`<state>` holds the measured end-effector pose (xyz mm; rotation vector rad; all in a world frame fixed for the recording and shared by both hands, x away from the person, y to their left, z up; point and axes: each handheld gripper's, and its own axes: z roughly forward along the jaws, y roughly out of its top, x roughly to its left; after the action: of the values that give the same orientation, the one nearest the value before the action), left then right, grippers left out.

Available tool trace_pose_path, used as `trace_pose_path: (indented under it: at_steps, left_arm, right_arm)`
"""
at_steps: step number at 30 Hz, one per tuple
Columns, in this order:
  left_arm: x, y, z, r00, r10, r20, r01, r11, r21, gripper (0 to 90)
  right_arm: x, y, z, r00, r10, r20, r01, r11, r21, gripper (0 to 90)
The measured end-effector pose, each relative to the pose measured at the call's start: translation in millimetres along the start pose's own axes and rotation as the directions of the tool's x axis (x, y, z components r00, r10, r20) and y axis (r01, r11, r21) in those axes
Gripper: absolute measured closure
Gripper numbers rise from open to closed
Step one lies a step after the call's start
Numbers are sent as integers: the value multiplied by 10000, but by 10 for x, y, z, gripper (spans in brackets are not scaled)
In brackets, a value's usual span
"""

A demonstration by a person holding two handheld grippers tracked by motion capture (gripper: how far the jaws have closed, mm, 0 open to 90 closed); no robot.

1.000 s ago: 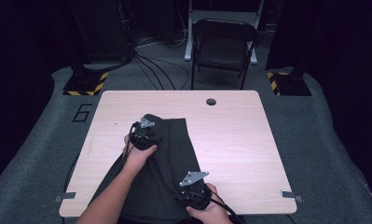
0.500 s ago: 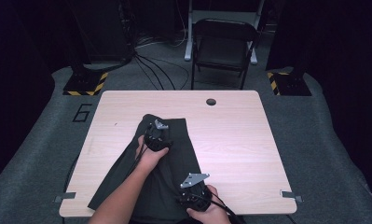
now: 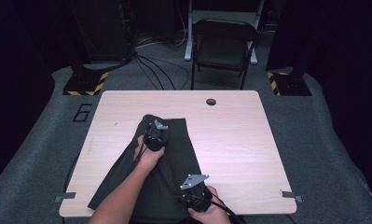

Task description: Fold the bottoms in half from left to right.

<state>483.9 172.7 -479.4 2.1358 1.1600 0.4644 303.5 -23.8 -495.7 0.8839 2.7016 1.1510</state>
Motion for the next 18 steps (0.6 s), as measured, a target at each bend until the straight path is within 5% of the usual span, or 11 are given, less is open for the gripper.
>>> trace_pose_path:
  at_steps: [3, 10, 18]
  left_arm:
    - [28, 56, -133, 9995, -295, 129, 304, 9968, -740, 859]
    - [25, 259, -417, 9997, -219, 53, 225, 9861, -1645, 860]
    - [43, 470, -673, 9996, -188, -192, 142, 9768, -2136, 860]
  right_arm:
    - [-2, 29, -63, 10000, -16, -70, 15, 9999, -161, 864]
    - [-30, 146, -268, 9998, 55, -187, -70, 9969, -783, 868]
    - [-89, 324, -495, 9999, -92, -111, 75, 9897, -1429, 869]
